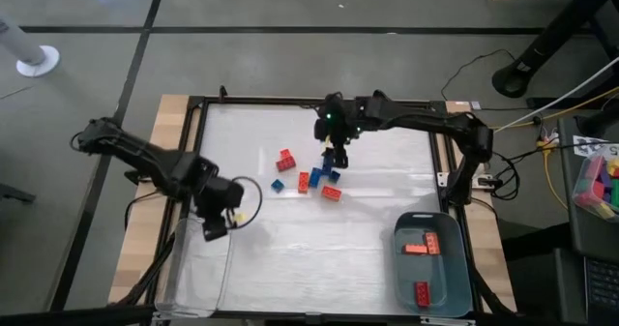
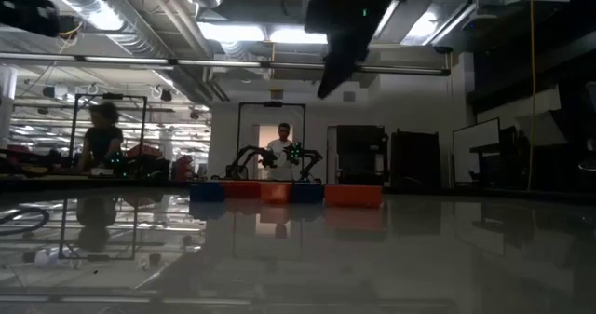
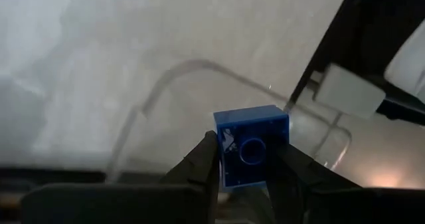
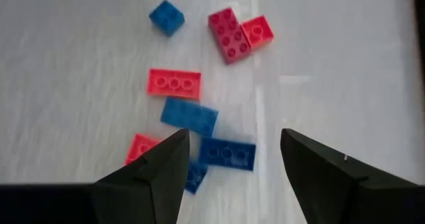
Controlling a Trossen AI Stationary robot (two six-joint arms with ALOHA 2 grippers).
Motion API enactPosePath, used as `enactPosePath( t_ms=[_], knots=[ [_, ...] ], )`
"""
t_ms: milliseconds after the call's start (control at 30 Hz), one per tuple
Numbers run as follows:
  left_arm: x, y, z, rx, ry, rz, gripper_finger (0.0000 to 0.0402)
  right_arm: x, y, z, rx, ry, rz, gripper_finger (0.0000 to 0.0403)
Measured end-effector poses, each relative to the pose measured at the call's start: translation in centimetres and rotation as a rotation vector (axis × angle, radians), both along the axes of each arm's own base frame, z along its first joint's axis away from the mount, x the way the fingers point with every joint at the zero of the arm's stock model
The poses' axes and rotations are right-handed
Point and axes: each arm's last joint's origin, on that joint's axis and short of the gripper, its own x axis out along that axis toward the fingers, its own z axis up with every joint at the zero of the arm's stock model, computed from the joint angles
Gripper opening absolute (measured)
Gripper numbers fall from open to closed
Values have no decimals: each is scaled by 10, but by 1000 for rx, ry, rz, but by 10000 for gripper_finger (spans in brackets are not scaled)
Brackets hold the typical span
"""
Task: Sort blocks by size
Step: Put the small blue game piece into the transparent bin
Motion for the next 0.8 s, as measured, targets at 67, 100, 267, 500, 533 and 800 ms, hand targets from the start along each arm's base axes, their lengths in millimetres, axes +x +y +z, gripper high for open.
enactPosePath(
  t_ms=[67,100,267,500,533,800],
  knots=[
    [-4,-9,-1,-3,36,18,81,1,-7,-11,22,-32,-2,237],
    [-6,-13,-1,-1,50,33,81,0,-9,-15,28,-30,-6,237],
    [-14,-23,-2,8,121,92,82,-6,-17,-31,39,-2,-30,237],
    [-17,-24,-3,29,157,130,85,-7,-15,-36,46,17,-26,237],
    [-17,-23,-3,33,160,133,90,-7,-15,-36,46,18,-26,237],
    [-21,-21,-4,70,196,160,180,-7,-16,-36,46,18,-27,237]
  ],
)
